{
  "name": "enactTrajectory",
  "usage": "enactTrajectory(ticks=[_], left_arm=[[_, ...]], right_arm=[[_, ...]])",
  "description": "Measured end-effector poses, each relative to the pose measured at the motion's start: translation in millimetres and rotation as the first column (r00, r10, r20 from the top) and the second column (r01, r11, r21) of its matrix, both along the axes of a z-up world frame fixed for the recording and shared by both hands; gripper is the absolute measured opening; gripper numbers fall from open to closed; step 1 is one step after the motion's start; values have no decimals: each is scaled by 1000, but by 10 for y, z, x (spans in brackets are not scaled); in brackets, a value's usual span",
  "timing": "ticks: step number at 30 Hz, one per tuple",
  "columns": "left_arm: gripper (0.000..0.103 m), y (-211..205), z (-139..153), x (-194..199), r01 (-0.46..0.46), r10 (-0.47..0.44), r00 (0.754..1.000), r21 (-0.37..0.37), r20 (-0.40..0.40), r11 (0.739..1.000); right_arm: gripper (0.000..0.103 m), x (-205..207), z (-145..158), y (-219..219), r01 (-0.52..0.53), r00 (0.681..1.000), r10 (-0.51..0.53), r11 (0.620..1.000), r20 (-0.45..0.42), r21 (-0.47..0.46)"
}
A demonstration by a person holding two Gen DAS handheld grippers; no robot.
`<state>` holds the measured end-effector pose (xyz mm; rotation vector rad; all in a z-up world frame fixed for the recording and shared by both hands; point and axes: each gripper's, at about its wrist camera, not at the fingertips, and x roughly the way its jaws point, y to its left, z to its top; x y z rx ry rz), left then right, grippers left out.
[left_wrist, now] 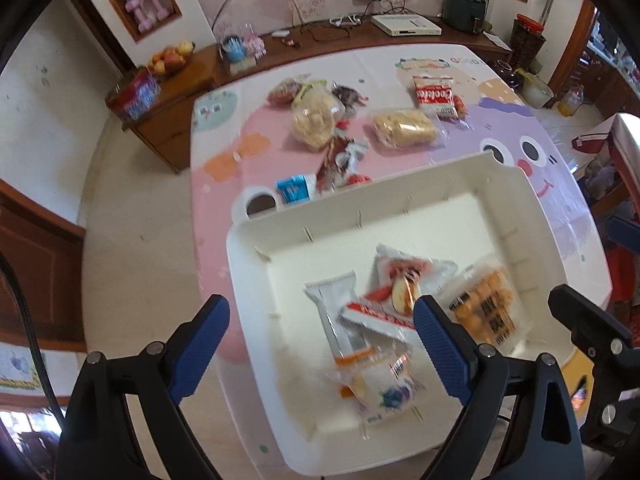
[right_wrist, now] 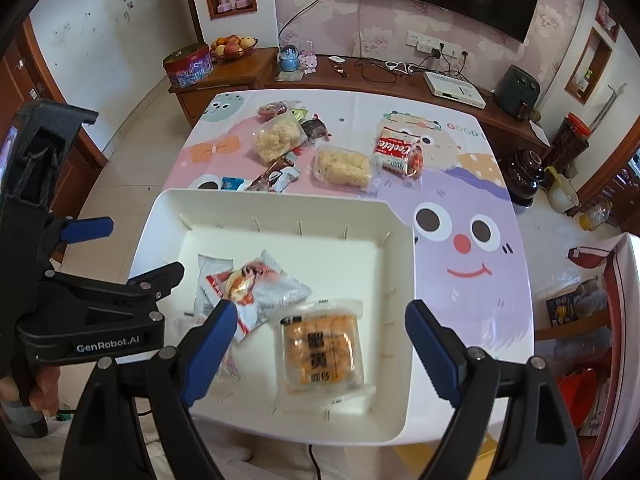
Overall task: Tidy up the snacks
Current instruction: 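Move both open grippers back toward the remaining snacks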
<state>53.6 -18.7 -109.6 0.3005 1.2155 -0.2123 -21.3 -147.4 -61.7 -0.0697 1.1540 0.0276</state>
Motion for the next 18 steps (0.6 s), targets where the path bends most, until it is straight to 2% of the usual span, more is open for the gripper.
enactTrajectory(ticks=[3,6,13,18], left_arm=[[92,-75,80,67,26,-29,997,45,66,999],[93,-115,132,162,33,-39,994,59,101,998],[93,-22,126,708,-63,65,997,-25,50,998],[93,-54,29,1200,-46,46,999,-12,16,999]], right_arm=[[82,113,-20,-36,-13,1000,13,1000,-1,8],[80,226,-35,-103,-17,1000,17,999,-5,33],[80,624,-52,-336,13,1000,-11,994,-18,108],[80,1018,-31,-568,38,999,-39,994,4,106]])
